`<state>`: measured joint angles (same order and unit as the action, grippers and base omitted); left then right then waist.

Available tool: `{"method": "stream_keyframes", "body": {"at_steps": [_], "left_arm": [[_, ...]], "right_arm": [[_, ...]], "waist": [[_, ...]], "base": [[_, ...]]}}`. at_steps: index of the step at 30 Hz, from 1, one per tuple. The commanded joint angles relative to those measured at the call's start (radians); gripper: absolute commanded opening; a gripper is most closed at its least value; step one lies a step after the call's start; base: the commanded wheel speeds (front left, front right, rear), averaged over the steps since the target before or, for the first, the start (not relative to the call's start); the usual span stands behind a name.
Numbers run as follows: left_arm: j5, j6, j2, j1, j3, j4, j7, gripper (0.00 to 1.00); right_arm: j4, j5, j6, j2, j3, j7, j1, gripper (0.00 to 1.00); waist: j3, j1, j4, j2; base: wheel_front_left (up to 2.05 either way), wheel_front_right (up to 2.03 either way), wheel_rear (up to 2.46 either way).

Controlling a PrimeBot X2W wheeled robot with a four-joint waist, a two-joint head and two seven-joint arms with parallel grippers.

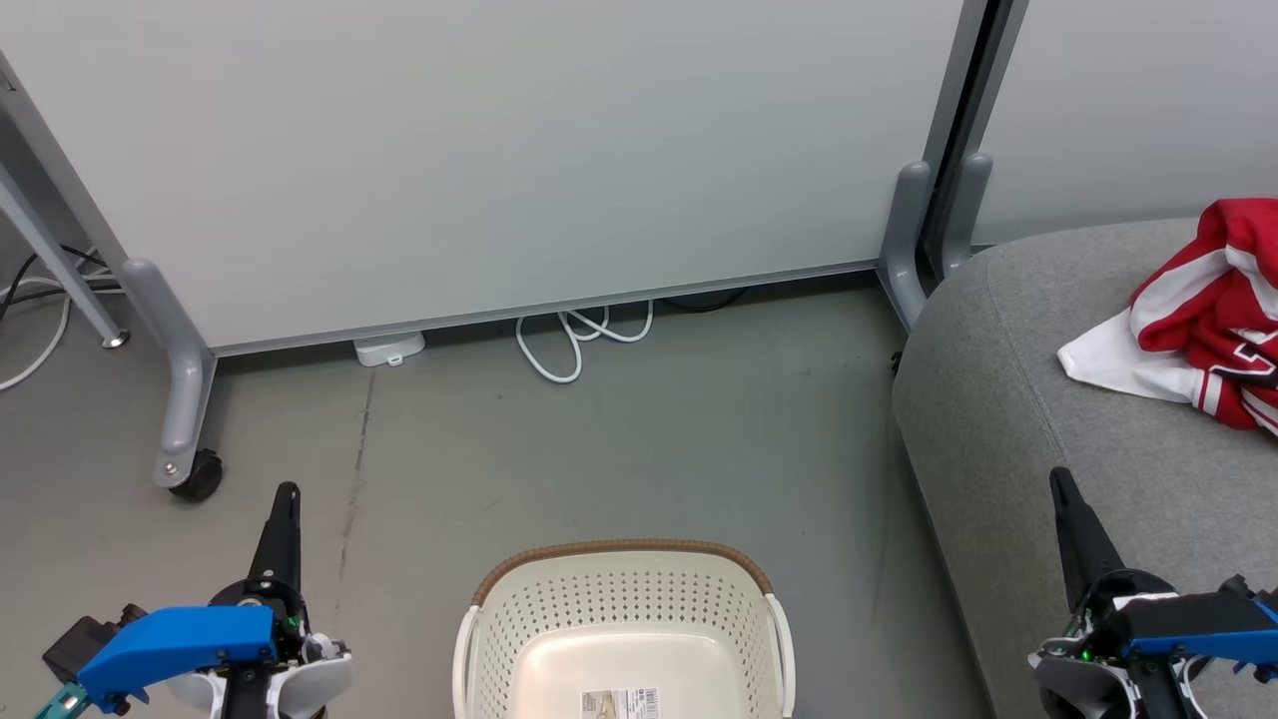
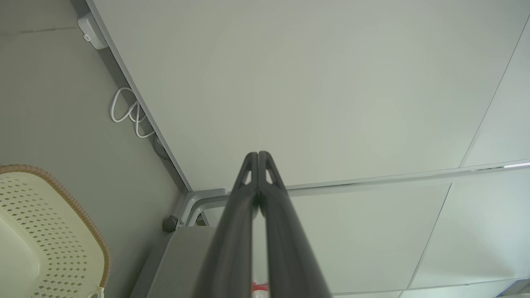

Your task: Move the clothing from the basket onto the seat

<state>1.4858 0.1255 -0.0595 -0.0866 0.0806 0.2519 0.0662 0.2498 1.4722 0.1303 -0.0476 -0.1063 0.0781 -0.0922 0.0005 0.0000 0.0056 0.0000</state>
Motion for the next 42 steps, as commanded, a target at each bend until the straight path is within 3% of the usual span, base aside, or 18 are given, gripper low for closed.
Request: {"method": "stream_keyframes", "body": {"at_steps": [1, 19, 42], "left_arm": [[0.021, 0.008, -0.003, -0.018, 0.005, -0.007, 0.006, 0.00], [0.141, 0.009, -0.001, -0.027, 0.025, -0.009, 0.041, 0.00], [0.134, 0.009, 0.002, -0.026, 0.027, -0.009, 0.043, 0.00]], "right_arm": [[-0.006, 0.022, 0.001, -0.004, -0.004, 0.008, -0.015, 0.00], [-0.006, 0.144, 0.001, -0.004, -0.009, 0.040, -0.023, 0.00], [-0.006, 0.142, 0.001, -0.004, -0.009, 0.040, -0.023, 0.00]], "waist": [[0.000, 0.0000, 0.000, 0.0000], [0.003, 0.0000, -0.005, 0.0000], [0.003, 0.0000, -0.006, 0.0000]], "base": [[0.00, 0.00, 0.00], [0.00, 0.00, 0.00], [0.00, 0.00, 0.00]]}}
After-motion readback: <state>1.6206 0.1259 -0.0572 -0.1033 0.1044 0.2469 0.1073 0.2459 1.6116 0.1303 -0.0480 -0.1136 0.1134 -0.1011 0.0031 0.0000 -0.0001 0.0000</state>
